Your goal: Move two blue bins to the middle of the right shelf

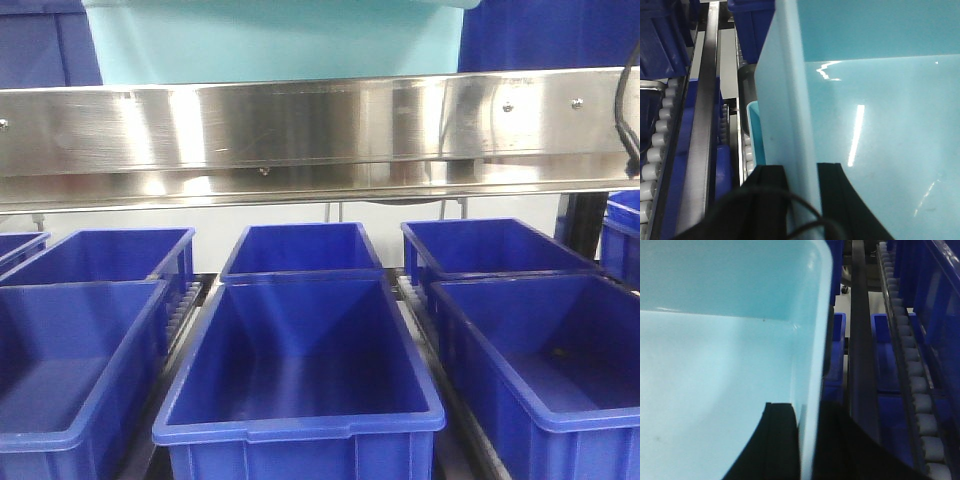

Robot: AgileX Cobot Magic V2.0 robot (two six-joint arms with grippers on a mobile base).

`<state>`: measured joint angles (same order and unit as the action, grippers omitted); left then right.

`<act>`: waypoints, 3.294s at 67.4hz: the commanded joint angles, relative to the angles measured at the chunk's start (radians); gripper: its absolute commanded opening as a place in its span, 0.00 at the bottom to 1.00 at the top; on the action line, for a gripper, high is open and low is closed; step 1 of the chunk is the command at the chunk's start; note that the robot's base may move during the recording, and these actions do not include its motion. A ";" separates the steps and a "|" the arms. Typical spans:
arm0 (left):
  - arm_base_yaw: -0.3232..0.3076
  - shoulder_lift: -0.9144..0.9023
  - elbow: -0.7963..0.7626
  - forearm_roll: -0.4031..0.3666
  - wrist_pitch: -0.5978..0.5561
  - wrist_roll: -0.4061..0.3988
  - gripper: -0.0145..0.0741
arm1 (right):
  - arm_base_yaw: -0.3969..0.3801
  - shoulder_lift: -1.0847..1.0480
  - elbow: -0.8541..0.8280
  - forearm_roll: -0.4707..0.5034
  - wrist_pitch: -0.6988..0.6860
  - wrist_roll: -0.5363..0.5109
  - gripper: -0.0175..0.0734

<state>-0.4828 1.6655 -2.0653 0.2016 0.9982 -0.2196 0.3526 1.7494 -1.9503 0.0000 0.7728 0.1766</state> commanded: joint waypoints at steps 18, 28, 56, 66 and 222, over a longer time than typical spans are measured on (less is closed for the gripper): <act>-0.018 -0.005 -0.013 -0.101 -0.083 0.009 0.04 | 0.008 0.005 -0.006 0.008 -0.059 -0.011 0.02; -0.018 -0.005 -0.013 -0.101 -0.083 0.009 0.04 | 0.008 0.007 -0.006 0.008 -0.063 -0.011 0.02; -0.018 -0.005 -0.013 -0.101 -0.080 0.009 0.04 | 0.008 0.002 -0.006 0.014 -0.027 -0.011 0.02; -0.018 -0.005 -0.013 -0.101 -0.049 0.009 0.04 | 0.008 -0.021 -0.006 0.014 0.071 -0.011 0.02; -0.018 -0.054 -0.014 0.021 -0.120 0.009 0.04 | 0.008 -0.165 -0.018 0.075 0.037 -0.011 0.02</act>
<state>-0.4888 1.6331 -2.0680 0.2491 0.9556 -0.2196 0.3548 1.6041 -1.9609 0.0509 0.8647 0.1686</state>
